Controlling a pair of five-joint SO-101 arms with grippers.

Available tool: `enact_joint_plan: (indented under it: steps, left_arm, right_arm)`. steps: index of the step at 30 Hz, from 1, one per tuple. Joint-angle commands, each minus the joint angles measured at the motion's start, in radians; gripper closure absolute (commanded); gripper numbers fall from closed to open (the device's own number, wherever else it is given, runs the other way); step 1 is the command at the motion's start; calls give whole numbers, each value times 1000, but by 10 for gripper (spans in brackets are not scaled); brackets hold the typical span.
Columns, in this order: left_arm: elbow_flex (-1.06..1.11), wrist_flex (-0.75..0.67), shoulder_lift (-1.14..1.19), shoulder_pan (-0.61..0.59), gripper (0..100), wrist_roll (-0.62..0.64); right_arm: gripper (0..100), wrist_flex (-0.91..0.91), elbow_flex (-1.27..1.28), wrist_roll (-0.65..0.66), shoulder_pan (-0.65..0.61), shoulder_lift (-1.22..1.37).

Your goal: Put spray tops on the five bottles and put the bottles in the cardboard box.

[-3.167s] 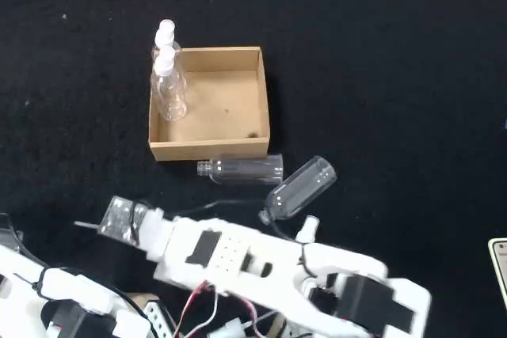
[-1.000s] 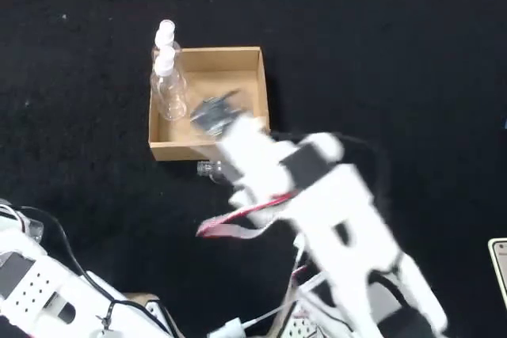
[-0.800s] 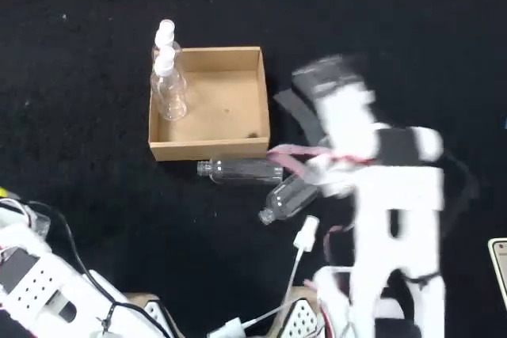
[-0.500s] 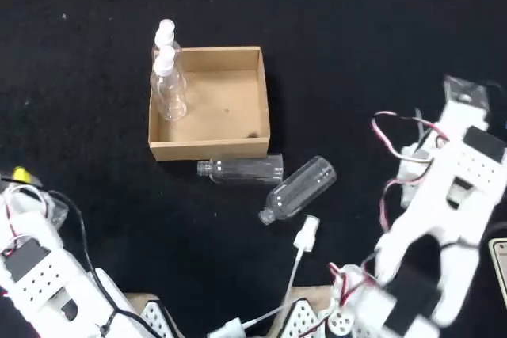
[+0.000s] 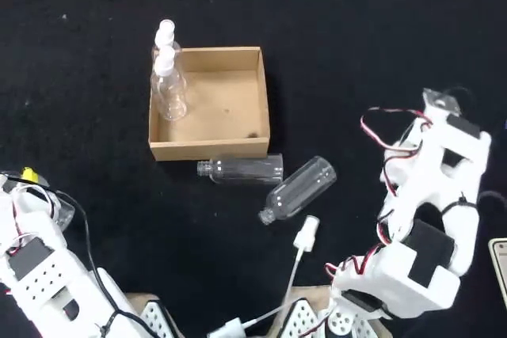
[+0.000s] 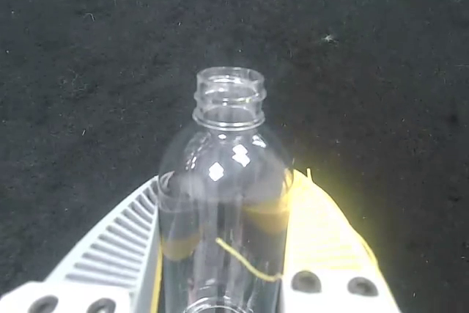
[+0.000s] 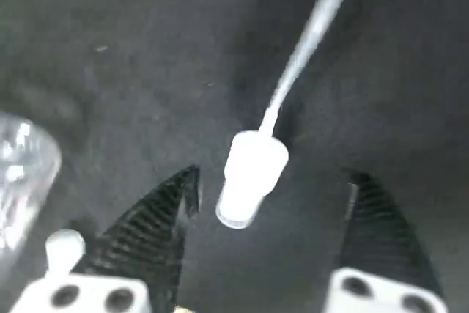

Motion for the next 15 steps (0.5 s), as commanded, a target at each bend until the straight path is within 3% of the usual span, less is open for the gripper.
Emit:
enact_joint_plan:
  steps: [1,8,12,15]
  left_arm:
    - [-8,2,-17,13,971,-11]
    - [-10,0,-17,13,971,-11]
    - [-12,0,-17,13,971,-11]
    - [-12,0,-17,13,971,-11]
  right_arm:
    - [695,84,-119,390,3,-15]
    - [698,203,-143,1352,114,-8]
    - [698,199,-143,1720,160,-7]
    - [695,170,-143,1837,155,-5]
